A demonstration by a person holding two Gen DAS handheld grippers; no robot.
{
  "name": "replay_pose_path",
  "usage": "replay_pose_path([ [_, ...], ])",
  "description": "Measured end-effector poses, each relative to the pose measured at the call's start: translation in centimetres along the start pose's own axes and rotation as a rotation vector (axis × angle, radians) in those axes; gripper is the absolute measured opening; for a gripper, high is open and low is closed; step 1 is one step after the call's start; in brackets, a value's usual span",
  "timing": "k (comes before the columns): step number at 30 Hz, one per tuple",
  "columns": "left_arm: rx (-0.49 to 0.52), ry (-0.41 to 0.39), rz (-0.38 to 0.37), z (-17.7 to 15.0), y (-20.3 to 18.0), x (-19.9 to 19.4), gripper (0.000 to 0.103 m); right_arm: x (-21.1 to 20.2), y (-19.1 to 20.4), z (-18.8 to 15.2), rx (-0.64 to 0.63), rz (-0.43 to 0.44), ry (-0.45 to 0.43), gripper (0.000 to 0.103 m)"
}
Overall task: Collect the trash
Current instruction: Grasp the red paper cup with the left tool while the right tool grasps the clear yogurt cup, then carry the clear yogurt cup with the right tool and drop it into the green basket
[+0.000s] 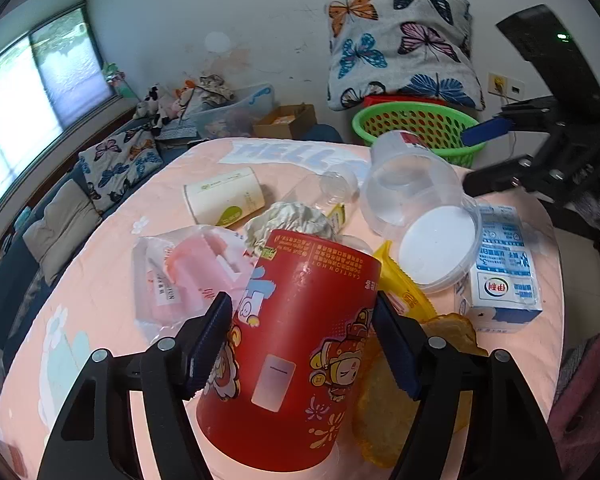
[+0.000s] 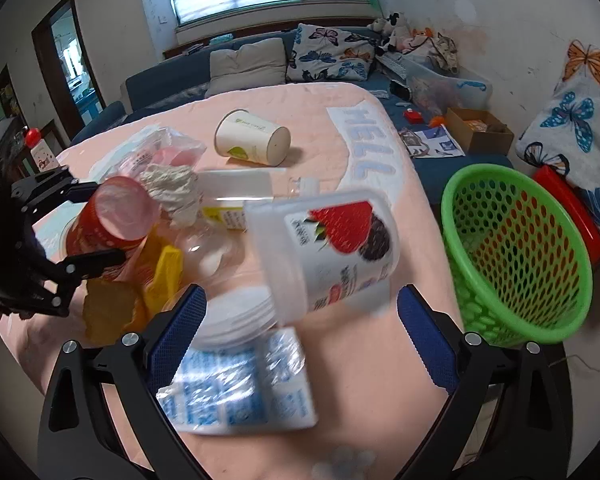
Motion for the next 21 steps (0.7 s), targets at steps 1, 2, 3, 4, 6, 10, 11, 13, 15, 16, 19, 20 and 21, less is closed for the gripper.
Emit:
replay_pose_path([
  [1, -0.007, -0.003, 0.003, 0.0, 0.1, -0.1, 0.067, 0.2, -0.2, 0.3, -0.007, 0.002, 0.002, 0.096],
  [2, -0.011, -0.005, 0.004, 0.0, 0.2, -0.3, 0.067, 0.6, -0.4, 0.6, -0.016, -0.001, 0.006, 0.096],
  [3, -0.018, -0.005, 0.01, -0.1, 0.3, -0.4, 0.066, 0.9, -0.6, 1.0, -0.029, -0.004, 0.013, 0.096],
  [4, -0.022, -0.005, 0.01, -0.1, 0.4, -0.4, 0.066, 1.1, -0.7, 1.2, -0.039, -0.002, 0.017, 0.097],
  [6, -0.026, -0.005, 0.016, -0.1, 0.5, -0.5, 0.065, 1.9, -0.9, 1.5, -0.068, -0.004, 0.029, 0.098],
  [10, -0.042, -0.003, 0.016, -0.1, 0.6, -0.5, 0.065, 3.2, -1.6, 2.1, -0.088, -0.004, 0.046, 0.098],
  [11, -0.043, -0.002, 0.015, -0.1, 0.7, -0.5, 0.065, 3.5, -1.7, 2.3, -0.085, 0.005, 0.051, 0.099],
  [13, -0.051, -0.002, 0.012, 0.0, 0.8, -0.5, 0.065, 4.0, -2.0, 2.7, -0.078, 0.029, 0.065, 0.099],
  [15, -0.057, 0.0, 0.003, -0.1, 1.0, -0.4, 0.066, 4.4, -2.1, 3.0, -0.08, 0.047, 0.074, 0.099],
  [16, -0.065, 0.001, 0.003, 0.0, 1.1, -0.4, 0.066, 4.6, -2.1, 3.1, -0.078, 0.057, 0.084, 0.099],
  [19, -0.071, 0.005, 0.002, 0.0, 1.3, -0.2, 0.066, 5.2, -2.2, 3.2, -0.076, 0.079, 0.1, 0.099],
  [20, -0.071, 0.006, 0.001, 0.0, 1.3, -0.2, 0.067, 5.3, -2.3, 3.3, -0.067, 0.095, 0.107, 0.099],
  [21, -0.067, 0.008, -0.002, 0.0, 1.2, -0.2, 0.067, 5.4, -2.4, 3.3, -0.06, 0.104, 0.112, 0.099],
])
Point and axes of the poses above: each gripper's, at about its wrist camera, not at the fingertips, and x roughly the way its jaws point, y to its left, z to its top, the point moved 1 cm from there along x, roughly the way its jaws point, and after that the axes turned 11 degrees about x, right-handed, at the moved point
